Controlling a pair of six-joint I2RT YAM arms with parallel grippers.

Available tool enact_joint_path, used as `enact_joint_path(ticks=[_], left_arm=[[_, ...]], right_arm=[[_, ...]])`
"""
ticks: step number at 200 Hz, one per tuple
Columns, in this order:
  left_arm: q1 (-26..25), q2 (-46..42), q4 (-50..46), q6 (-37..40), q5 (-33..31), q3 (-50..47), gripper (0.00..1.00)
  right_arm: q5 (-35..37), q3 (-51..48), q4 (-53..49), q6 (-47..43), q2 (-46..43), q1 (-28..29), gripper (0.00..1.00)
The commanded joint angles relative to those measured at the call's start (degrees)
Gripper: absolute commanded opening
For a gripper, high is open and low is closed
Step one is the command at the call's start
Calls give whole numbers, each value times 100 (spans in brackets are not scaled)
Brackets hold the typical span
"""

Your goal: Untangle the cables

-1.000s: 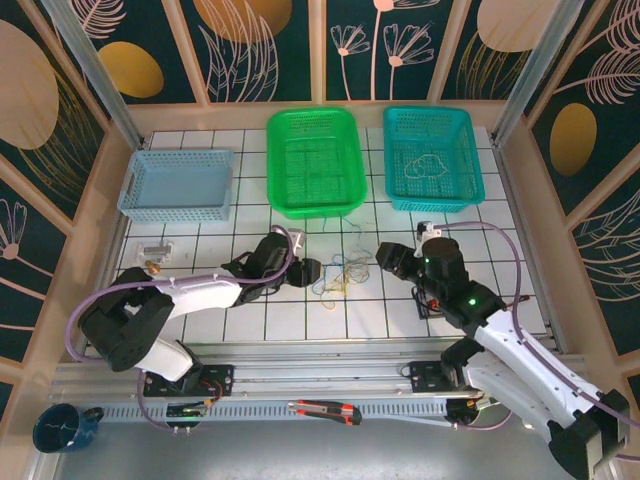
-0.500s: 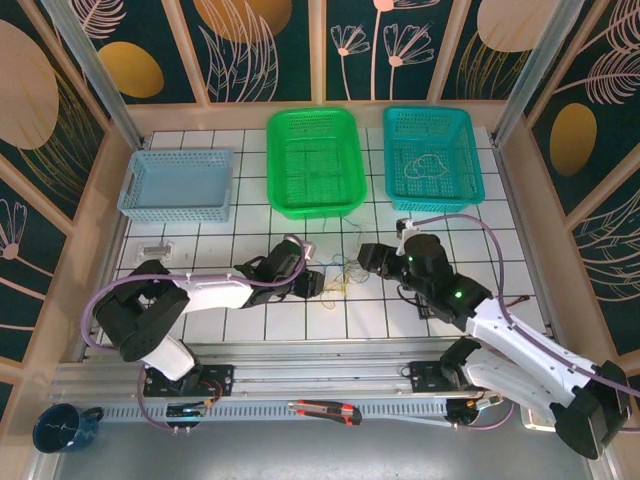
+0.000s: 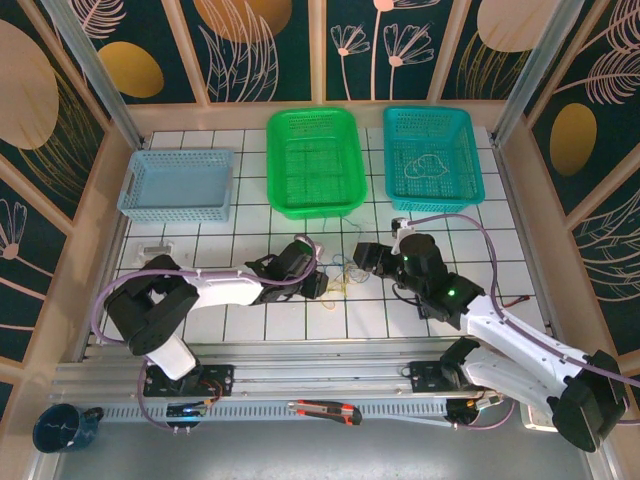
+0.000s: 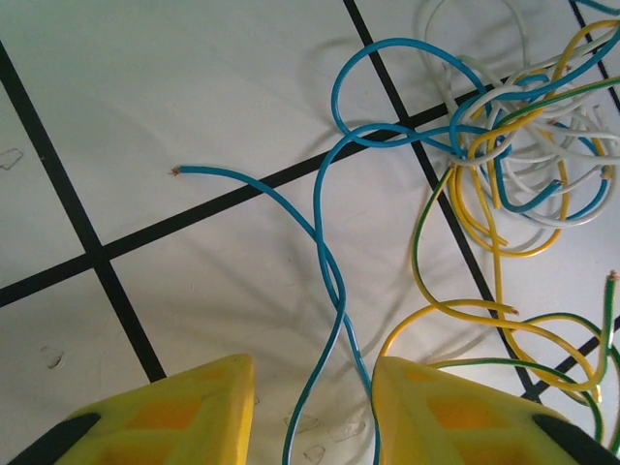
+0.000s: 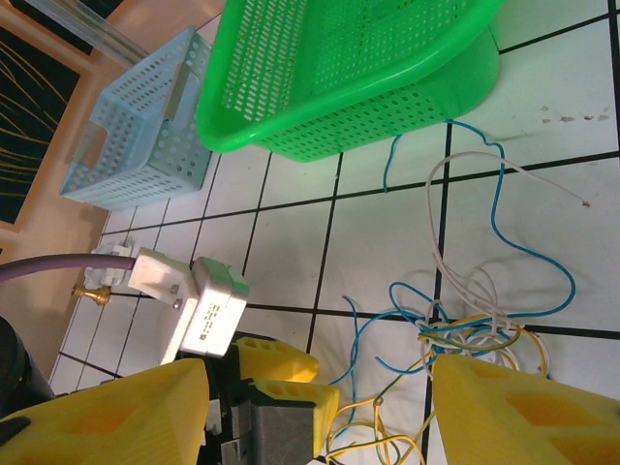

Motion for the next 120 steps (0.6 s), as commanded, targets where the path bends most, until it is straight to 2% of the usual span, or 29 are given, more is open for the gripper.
enact_joint_path(ticks=[1, 59, 75, 104, 120], left_arm=[[-85, 139, -347, 156, -236, 184, 36], [-170, 280, -468, 190, -413, 254, 27], [-177, 273, -449, 191, -442, 226, 19], [-178, 136, -450, 174, -534, 195, 0], [-176, -37, -502, 175, -637, 222, 0]], right_arm=[[-6, -75, 254, 78, 50, 56, 62], [-51, -58, 398, 28, 241, 55, 62], [-89, -50, 479, 4, 364, 55, 62], [-169, -71, 766, -62, 744, 56, 62], [-205, -125, 1044, -81, 1040, 56, 61]])
